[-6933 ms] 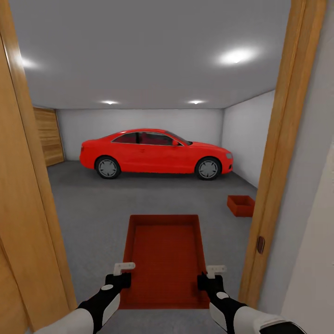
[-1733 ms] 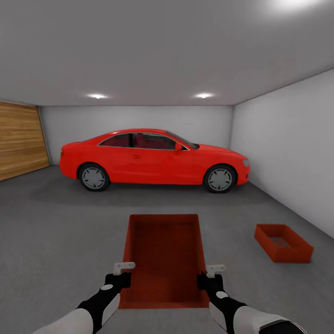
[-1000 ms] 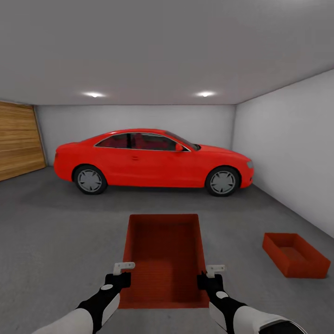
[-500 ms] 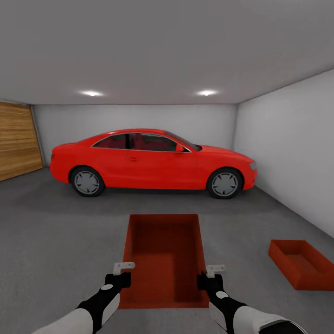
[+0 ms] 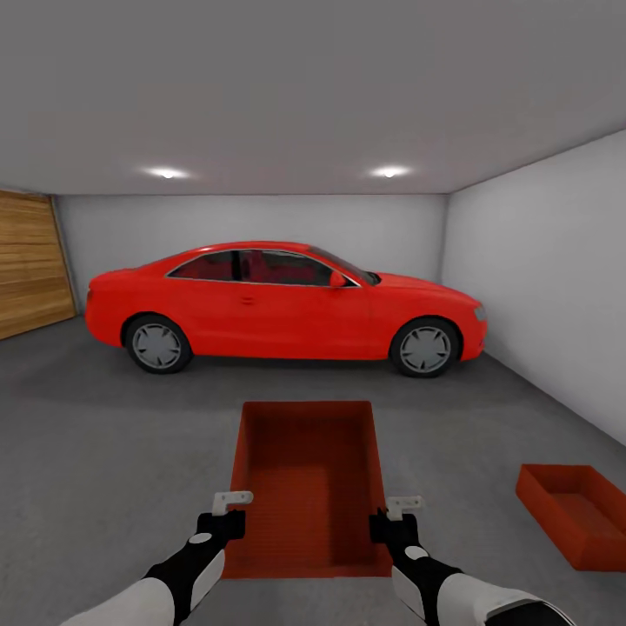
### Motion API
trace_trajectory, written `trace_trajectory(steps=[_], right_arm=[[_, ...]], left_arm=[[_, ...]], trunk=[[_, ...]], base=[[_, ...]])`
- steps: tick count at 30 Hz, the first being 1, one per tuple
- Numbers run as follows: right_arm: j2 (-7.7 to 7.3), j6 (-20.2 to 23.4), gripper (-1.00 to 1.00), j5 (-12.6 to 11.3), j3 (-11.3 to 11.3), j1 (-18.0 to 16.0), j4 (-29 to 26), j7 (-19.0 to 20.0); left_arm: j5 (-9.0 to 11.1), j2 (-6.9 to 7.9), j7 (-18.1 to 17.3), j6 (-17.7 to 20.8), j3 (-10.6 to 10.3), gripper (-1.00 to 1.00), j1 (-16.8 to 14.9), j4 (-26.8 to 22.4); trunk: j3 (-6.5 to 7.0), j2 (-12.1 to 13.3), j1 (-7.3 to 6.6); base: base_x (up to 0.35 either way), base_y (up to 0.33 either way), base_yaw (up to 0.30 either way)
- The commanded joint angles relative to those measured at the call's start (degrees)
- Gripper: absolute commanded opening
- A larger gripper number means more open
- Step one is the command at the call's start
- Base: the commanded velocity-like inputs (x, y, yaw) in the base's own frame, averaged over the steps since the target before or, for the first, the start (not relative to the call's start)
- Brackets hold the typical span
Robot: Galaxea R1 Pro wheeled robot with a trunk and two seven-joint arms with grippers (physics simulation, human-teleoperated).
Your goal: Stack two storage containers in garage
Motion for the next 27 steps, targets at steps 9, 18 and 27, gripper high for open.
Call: trace_trajectory(steps=[9,18,27], right_arm=[[-0.13,-0.5,-1.00,-4.6,-1.8,0.0,0.3,-0.2],[-0.14,-0.5,-1.00,-4.7,-1.8,0.0,0.3,-0.2],[-0.14,-0.5,-1.00,-4.7,-1.8,0.0,0.3,-0.1]], left_arm=[[-0.3,2.58,0.7,-1.0,1.1,-1.00,-0.1,-0.1],[-0.3,2.58,0.7,-1.0,1.1,-1.00,-0.1,-0.1],[-0.3,2.58,0.7,-1.0,1.1,-1.00,-0.1,-0.1]], trunk=[[-0.08,-0.1,0.04],[-0.08,-0.1,0.04],[-0.08,-0.1,0.04]], base=[[0.321,0.000,-0.197],[0.321,0.000,-0.279],[0.321,0.000,-0.282]])
